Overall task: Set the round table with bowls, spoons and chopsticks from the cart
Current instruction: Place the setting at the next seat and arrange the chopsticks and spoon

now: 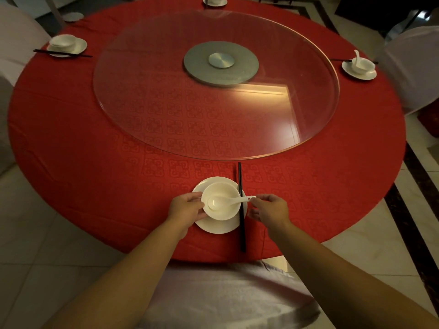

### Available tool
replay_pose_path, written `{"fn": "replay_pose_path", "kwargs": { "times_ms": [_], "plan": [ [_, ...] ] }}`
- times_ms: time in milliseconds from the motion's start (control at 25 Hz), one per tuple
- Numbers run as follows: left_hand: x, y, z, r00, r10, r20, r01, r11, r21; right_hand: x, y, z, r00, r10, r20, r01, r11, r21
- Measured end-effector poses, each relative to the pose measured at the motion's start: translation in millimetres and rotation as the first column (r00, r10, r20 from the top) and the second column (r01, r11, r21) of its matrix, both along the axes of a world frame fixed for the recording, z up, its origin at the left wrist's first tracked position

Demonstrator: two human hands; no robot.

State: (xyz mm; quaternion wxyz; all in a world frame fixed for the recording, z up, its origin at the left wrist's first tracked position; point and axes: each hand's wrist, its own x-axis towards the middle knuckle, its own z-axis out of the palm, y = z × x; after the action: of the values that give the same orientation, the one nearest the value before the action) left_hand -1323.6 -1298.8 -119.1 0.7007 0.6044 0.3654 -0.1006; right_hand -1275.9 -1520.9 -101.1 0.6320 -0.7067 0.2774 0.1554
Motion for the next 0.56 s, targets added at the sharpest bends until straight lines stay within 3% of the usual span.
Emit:
{"fn": "replay_pose_path", "kwargs": {
  "times_ms": [360, 560],
  "plan": [
    [0, 15, 12, 0.997, 0.07, -0.04, -0.064, 0.989, 0.134, 2, -18, -4, 0.999, 0.034, -0.01, -0.034, 0.999, -0.011],
    [-5, 41, 28, 0.995, 0.056, -0.084, -0.042, 0.987, 0.153, 9, -28, 0, 0.982, 0.178, -0.061, -0.181, 0.983, -0.043]
  ]
}}
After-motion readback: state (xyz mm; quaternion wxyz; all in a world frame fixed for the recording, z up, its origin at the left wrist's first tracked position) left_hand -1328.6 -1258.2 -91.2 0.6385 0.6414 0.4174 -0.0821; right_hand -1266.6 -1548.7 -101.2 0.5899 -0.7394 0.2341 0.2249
